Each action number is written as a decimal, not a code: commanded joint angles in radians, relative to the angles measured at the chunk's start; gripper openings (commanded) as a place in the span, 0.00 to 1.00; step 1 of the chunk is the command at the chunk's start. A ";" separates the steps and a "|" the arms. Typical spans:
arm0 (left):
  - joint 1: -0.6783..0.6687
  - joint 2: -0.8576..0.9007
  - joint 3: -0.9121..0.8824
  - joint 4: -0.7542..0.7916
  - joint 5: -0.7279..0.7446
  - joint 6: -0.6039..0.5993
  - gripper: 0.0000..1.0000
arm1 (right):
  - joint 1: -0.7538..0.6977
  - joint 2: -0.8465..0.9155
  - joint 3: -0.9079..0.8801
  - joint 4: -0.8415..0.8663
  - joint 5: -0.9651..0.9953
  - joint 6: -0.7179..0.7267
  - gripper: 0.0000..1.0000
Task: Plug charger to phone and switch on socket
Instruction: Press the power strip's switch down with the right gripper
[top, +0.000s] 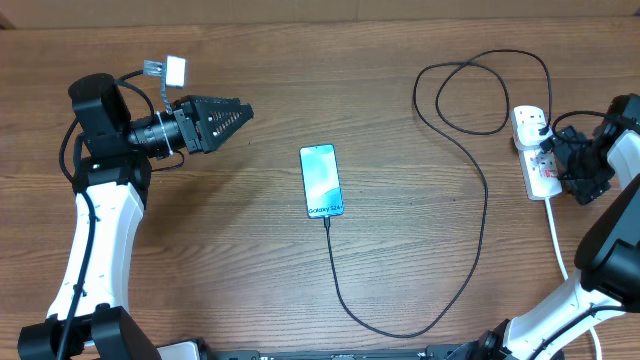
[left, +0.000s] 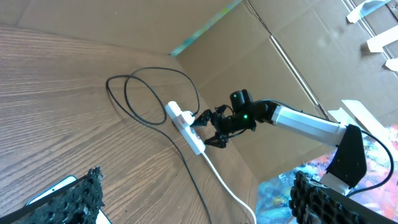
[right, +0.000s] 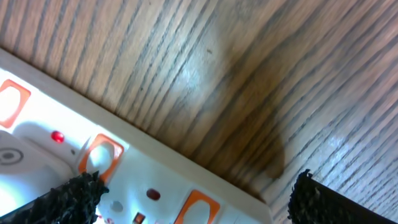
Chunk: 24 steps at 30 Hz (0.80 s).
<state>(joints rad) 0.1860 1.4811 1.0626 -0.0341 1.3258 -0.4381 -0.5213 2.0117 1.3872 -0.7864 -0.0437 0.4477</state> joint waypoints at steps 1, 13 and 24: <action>0.003 -0.013 0.006 0.001 -0.002 0.000 1.00 | 0.030 0.033 -0.045 -0.011 -0.047 -0.029 1.00; 0.003 -0.013 0.006 0.001 -0.002 0.000 0.99 | 0.030 0.033 -0.045 -0.012 -0.008 -0.037 1.00; 0.003 -0.013 0.006 0.001 -0.002 0.000 1.00 | 0.030 0.033 -0.045 -0.035 -0.002 -0.191 1.00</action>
<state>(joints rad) 0.1860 1.4811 1.0626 -0.0341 1.3258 -0.4381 -0.5209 2.0109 1.3834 -0.8043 -0.0650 0.3695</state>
